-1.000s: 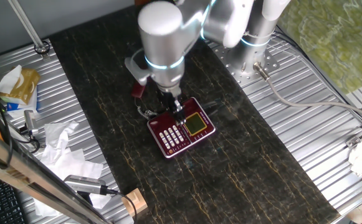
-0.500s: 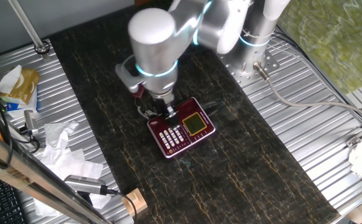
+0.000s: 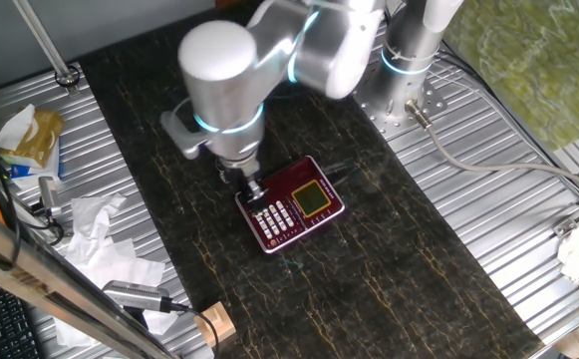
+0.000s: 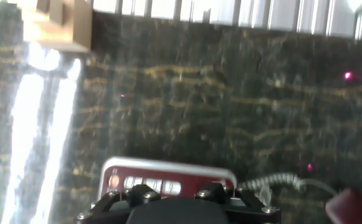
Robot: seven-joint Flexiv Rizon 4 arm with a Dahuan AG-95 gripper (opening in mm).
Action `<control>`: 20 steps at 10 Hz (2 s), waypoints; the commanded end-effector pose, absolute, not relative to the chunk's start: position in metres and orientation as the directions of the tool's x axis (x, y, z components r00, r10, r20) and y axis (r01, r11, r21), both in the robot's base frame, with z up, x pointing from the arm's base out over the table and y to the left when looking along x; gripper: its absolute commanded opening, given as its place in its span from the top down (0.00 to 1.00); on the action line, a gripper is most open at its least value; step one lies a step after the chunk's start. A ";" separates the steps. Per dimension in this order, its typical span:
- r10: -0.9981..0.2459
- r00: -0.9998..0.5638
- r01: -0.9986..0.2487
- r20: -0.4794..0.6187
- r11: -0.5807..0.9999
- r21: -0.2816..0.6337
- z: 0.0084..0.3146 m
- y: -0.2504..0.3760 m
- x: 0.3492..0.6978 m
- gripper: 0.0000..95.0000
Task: Place the handset of the telephone on the corresponding phone cradle
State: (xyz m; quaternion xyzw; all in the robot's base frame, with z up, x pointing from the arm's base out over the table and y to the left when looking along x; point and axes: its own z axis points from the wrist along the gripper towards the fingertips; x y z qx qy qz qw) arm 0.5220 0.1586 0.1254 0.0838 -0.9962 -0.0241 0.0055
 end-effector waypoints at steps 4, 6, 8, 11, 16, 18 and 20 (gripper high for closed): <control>-0.255 -0.967 -0.254 0.012 0.966 0.059 0.123 0.142 0.541 0.40; -0.261 -0.965 -0.260 0.021 0.964 0.055 0.122 0.142 0.540 0.40; -0.261 -0.965 -0.259 0.016 0.964 0.056 0.122 0.143 0.540 0.40; -0.219 -0.976 -0.219 0.000 0.973 0.069 0.122 0.143 0.540 0.40; -0.138 -0.990 -0.137 0.006 0.989 0.055 0.122 0.143 0.540 0.40; -0.107 -0.994 -0.107 -0.013 0.993 0.054 0.122 0.143 0.540 0.40; -0.100 -0.995 -0.101 -0.009 0.994 0.050 0.122 0.143 0.540 0.40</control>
